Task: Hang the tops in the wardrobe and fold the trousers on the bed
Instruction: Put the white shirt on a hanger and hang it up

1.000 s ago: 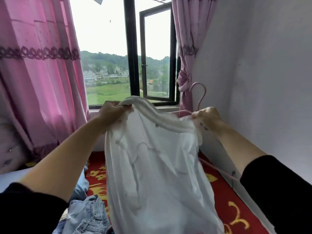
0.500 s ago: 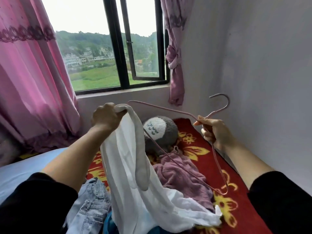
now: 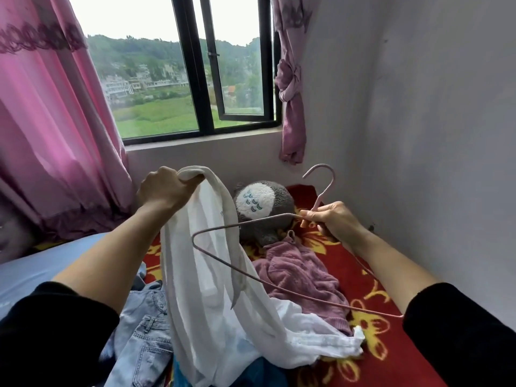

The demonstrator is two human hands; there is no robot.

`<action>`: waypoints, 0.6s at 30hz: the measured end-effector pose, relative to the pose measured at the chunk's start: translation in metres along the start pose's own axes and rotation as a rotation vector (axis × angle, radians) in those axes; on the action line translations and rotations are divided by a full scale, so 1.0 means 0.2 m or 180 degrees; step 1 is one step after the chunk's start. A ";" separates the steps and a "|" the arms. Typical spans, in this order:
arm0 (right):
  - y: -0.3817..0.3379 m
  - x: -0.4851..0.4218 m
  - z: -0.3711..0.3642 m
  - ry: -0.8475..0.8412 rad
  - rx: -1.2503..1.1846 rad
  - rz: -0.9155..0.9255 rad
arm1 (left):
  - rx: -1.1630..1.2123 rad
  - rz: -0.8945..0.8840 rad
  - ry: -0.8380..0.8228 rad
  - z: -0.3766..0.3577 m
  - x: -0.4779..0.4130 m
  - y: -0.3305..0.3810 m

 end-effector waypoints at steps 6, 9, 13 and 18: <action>-0.19 -0.01 -0.25 0.0344 0.0565 0.0580 | 0.0316 -0.0159 -0.0171 -0.05 0.06 0.08; -0.20 -0.02 -0.40 0.0400 0.0801 0.0687 | 0.1678 -0.0036 -0.0893 -0.14 0.13 0.16; -0.17 -0.04 -0.44 0.0618 0.0416 0.0605 | 0.1570 -0.0382 -0.2590 -0.26 0.36 0.28; -0.24 -0.04 -0.45 0.0579 0.0219 0.0902 | 0.0359 -0.1006 -0.2275 -0.28 0.40 0.25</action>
Point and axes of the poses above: each hand's wrist, its own x-axis away from the middle knuckle, its own z-axis out of the back of the hand, y = z × x, the point moved 10 cm from there along -x, towards the middle knuckle, and after that the axes turned 7 degrees about z, right-handed, at the moved point
